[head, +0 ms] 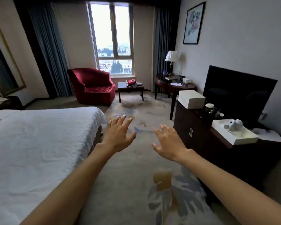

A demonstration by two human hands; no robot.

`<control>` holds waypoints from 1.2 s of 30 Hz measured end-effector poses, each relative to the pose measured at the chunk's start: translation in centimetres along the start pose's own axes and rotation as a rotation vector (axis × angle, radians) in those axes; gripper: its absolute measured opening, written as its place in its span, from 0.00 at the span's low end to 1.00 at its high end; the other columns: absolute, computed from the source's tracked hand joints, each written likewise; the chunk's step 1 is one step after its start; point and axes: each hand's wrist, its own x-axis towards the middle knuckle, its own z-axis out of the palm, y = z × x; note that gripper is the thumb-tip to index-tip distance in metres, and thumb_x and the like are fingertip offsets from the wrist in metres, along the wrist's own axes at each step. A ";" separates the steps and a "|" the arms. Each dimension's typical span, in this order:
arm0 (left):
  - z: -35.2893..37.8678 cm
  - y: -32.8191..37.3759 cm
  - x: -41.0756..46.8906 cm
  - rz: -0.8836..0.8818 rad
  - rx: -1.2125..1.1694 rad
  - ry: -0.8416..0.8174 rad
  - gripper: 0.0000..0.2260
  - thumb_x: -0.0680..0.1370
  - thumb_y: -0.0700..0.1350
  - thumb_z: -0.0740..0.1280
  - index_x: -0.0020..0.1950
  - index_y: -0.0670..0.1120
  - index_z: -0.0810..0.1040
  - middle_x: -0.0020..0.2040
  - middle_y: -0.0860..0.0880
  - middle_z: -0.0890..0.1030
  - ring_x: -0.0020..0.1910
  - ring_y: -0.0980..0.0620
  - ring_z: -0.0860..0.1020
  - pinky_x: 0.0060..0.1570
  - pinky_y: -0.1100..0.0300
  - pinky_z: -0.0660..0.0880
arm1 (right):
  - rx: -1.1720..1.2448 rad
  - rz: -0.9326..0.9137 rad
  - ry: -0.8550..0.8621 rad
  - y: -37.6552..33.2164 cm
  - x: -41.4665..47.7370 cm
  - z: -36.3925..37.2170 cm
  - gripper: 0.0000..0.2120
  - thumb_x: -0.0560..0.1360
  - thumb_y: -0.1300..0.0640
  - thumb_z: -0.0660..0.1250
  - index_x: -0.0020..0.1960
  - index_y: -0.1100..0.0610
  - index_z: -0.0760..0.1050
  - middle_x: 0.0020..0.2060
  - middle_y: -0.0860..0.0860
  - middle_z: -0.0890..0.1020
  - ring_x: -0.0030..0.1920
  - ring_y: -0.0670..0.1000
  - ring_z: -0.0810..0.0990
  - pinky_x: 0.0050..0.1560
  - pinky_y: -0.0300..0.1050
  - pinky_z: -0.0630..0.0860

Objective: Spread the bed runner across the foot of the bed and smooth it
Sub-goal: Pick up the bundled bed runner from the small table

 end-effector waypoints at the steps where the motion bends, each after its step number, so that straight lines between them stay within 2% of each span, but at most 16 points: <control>1: 0.7 -0.3 0.4 -0.002 0.015 -0.006 0.29 0.76 0.61 0.58 0.74 0.52 0.60 0.75 0.45 0.59 0.74 0.44 0.55 0.71 0.45 0.54 | 0.005 0.004 -0.010 0.1 0.5 0.6 0.34 0.76 0.41 0.59 0.76 0.53 0.53 0.73 0.61 0.59 0.74 0.60 0.55 0.74 0.56 0.52; 7: 5.3 -3.0 4.7 -0.013 0.065 -0.005 0.30 0.74 0.63 0.55 0.74 0.51 0.60 0.76 0.46 0.59 0.74 0.45 0.54 0.70 0.47 0.53 | 0.037 -0.024 0.018 2.1 6.2 4.7 0.35 0.76 0.40 0.59 0.76 0.53 0.52 0.74 0.61 0.58 0.74 0.59 0.54 0.74 0.55 0.50; 15: 8.2 -8.0 13.8 -0.099 0.109 -0.024 0.29 0.76 0.60 0.59 0.75 0.52 0.58 0.76 0.46 0.57 0.75 0.46 0.52 0.71 0.47 0.51 | 0.082 -0.033 0.039 5.5 17.0 9.2 0.37 0.74 0.39 0.60 0.76 0.52 0.52 0.74 0.60 0.59 0.75 0.60 0.53 0.74 0.56 0.49; 19: 9.1 -11.0 16.9 -0.158 0.083 -0.022 0.28 0.77 0.58 0.59 0.75 0.52 0.59 0.76 0.46 0.57 0.75 0.46 0.53 0.71 0.49 0.51 | 0.098 -0.026 -0.011 6.4 21.6 11.5 0.37 0.74 0.39 0.60 0.76 0.52 0.50 0.74 0.60 0.58 0.75 0.59 0.53 0.74 0.56 0.48; 26: 11.9 -19.8 24.5 -0.252 0.073 -0.024 0.27 0.78 0.57 0.58 0.75 0.51 0.59 0.76 0.46 0.57 0.75 0.46 0.53 0.71 0.48 0.51 | 0.093 -0.032 -0.076 5.6 33.7 15.5 0.36 0.75 0.41 0.60 0.77 0.53 0.50 0.75 0.61 0.56 0.75 0.59 0.51 0.74 0.56 0.47; 36: 17.1 -33.0 39.3 -0.214 0.078 -0.040 0.27 0.78 0.58 0.57 0.75 0.50 0.59 0.76 0.45 0.58 0.74 0.45 0.54 0.71 0.48 0.53 | 0.073 -0.040 -0.034 3.9 53.1 19.2 0.34 0.76 0.43 0.60 0.76 0.53 0.51 0.74 0.60 0.57 0.75 0.59 0.52 0.75 0.55 0.47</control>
